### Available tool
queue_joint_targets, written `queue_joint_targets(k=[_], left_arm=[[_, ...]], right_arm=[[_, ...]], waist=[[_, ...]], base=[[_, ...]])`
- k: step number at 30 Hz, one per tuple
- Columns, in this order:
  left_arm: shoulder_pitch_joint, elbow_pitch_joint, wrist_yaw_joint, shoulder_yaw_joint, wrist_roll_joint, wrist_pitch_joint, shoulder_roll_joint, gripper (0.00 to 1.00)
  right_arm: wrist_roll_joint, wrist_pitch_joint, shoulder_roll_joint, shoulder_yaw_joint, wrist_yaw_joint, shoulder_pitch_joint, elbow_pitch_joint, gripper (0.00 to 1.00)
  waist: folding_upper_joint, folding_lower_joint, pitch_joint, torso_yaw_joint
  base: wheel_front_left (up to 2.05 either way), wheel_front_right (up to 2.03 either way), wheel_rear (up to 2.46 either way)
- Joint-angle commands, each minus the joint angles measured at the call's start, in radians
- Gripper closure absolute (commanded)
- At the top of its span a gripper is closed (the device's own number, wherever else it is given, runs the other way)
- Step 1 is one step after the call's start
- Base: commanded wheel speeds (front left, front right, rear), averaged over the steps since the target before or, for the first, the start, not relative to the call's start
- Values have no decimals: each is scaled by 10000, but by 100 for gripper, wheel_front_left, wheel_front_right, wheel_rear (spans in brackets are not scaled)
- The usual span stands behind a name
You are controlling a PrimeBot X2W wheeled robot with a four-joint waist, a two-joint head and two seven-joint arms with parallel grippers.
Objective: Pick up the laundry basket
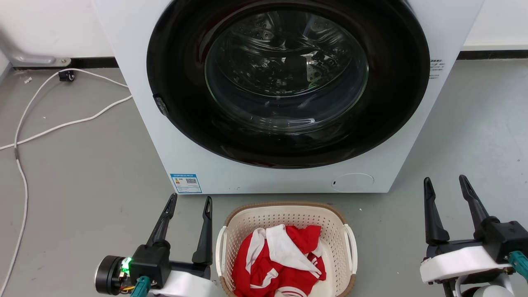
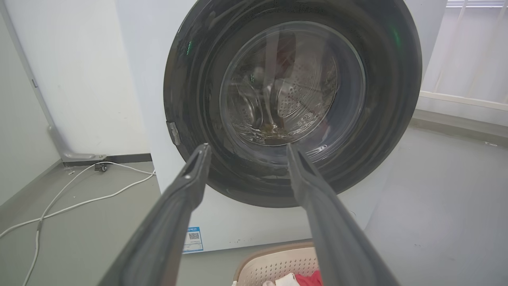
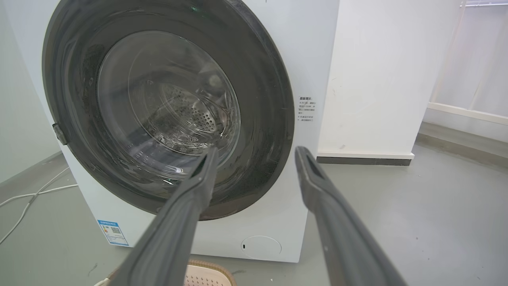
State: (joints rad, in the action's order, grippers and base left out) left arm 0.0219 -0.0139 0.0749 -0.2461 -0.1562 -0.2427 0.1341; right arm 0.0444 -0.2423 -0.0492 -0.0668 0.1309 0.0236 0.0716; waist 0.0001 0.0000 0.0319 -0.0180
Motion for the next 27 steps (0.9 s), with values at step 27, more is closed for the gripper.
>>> queue_joint_targets(k=[27], left_arm=[[198, 542, -1183, 968, 984, -231, -794, 0]], right_arm=[[-170, -232, -18, 4, -3, -46, 57, 0]], waist=[[-1, 0, -1, -3]], base=[[0, 0, 0]])
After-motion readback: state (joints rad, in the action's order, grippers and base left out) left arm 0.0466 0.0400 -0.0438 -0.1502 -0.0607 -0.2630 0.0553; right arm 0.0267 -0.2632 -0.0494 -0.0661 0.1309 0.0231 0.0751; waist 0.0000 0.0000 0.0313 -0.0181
